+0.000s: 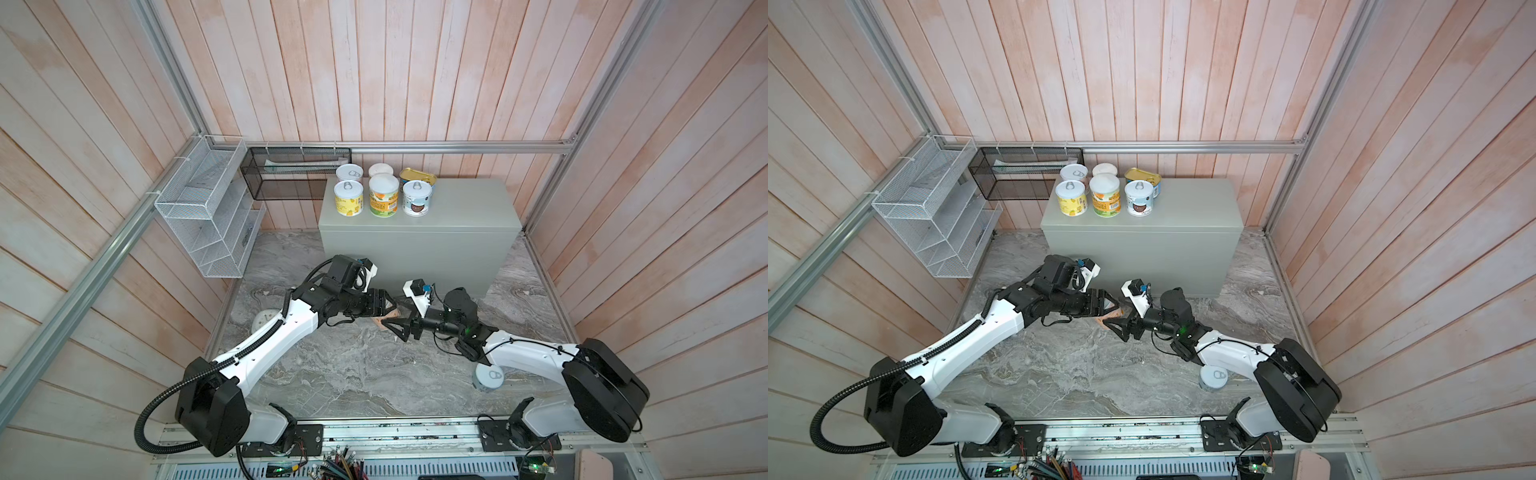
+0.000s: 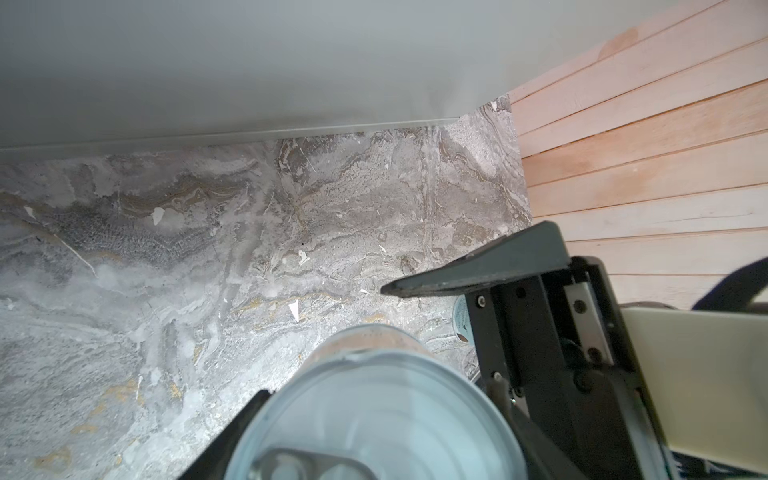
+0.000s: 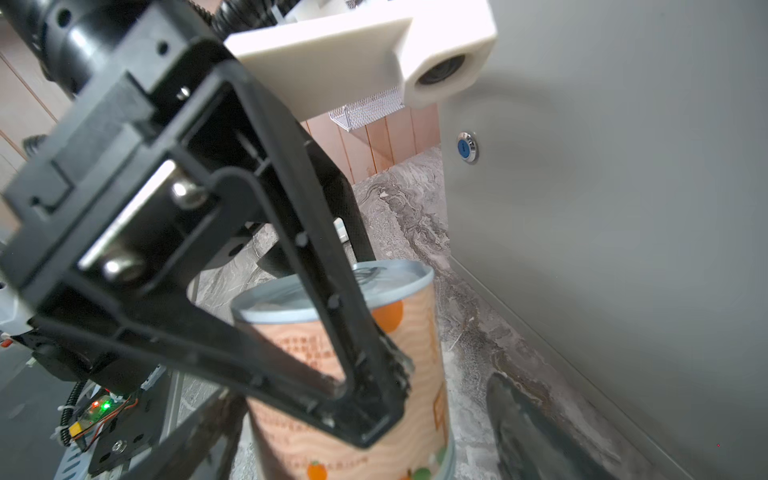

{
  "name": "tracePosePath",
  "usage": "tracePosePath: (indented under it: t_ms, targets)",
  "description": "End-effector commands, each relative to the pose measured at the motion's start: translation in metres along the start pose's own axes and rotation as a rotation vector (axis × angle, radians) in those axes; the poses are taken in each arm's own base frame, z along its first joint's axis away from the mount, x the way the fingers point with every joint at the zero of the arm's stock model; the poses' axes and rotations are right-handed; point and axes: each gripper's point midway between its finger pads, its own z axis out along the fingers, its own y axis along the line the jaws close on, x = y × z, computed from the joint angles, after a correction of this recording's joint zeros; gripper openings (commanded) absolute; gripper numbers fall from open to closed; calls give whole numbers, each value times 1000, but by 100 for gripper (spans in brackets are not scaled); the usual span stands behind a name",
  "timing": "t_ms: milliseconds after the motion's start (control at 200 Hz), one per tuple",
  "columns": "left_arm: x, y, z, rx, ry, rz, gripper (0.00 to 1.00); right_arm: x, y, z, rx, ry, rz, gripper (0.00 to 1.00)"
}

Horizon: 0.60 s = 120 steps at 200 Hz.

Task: Place and organize the canned foods onto the counter
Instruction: 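Close the right gripper on the orange can held by the left gripper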

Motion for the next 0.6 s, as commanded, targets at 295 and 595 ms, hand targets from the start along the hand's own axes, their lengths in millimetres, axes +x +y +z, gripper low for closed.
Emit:
tracePosePath:
  t_ms: [295,595]
  targets:
    - [-9,-22,-9,97,-50,28,61,-17,3,16,-19,-59,26,85]
    - [-3,-17,-6,93,-41,11,61,-23,2,18,-20,-92,31,81]
